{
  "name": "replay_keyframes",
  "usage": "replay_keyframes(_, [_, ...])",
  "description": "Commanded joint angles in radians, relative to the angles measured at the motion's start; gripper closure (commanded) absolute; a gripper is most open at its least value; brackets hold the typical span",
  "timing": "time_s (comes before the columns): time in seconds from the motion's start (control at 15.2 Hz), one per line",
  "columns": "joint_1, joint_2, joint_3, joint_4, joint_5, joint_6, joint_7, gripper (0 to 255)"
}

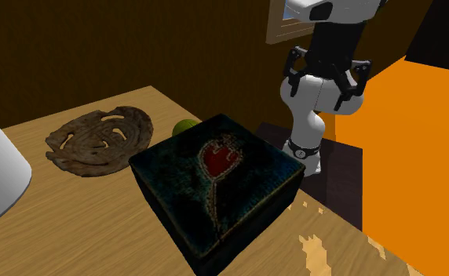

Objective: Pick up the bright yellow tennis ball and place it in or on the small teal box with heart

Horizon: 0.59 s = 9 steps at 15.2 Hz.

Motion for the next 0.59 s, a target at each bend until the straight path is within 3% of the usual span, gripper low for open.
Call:
replay_keyframes(0.0, [0.000, 0.000, 0.000, 0.000, 0.000, 0.000, 0.000, 0])
replay_keyframes(0.53, [-0.013, 0.170, -0.144, 0.083, -0.147, 0.124, -0.238, 0])
